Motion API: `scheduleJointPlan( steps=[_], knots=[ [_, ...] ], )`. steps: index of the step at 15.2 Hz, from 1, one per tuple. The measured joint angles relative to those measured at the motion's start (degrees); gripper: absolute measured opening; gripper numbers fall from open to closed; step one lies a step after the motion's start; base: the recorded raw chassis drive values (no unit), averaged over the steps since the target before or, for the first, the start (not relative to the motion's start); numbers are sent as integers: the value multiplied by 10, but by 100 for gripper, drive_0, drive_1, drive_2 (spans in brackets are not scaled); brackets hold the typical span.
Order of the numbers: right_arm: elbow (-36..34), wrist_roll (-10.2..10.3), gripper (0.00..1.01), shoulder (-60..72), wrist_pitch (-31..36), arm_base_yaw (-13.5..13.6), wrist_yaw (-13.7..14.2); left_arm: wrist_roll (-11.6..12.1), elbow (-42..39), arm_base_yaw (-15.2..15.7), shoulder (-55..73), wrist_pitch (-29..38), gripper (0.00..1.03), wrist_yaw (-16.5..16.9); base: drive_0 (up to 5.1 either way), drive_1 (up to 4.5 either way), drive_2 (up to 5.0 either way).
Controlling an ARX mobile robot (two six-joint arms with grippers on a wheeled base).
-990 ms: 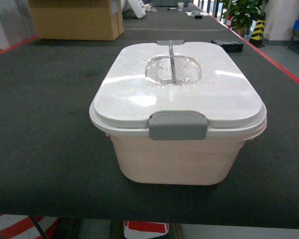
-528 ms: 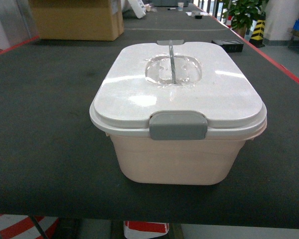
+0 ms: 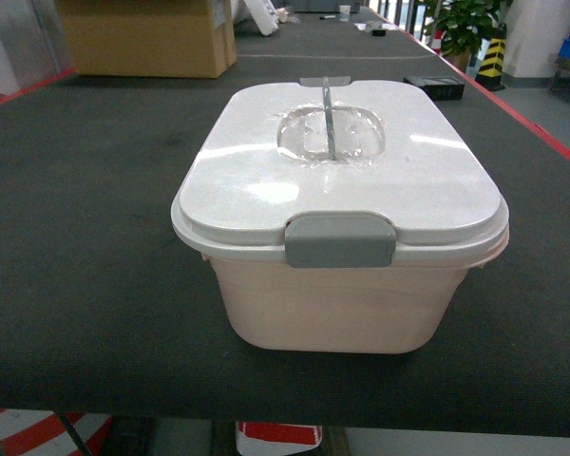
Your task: Pick capacitor and pack into box
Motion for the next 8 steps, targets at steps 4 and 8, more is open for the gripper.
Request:
scheduleJointPlan(
  steps=[4, 8],
  knots=[
    [0, 0, 98, 0, 0, 0, 0, 0, 0, 0, 0, 0, 98, 0, 0, 0, 0],
    [0, 0, 98, 0, 0, 0, 0, 0, 0, 0, 0, 0, 98, 0, 0, 0, 0]
  ],
)
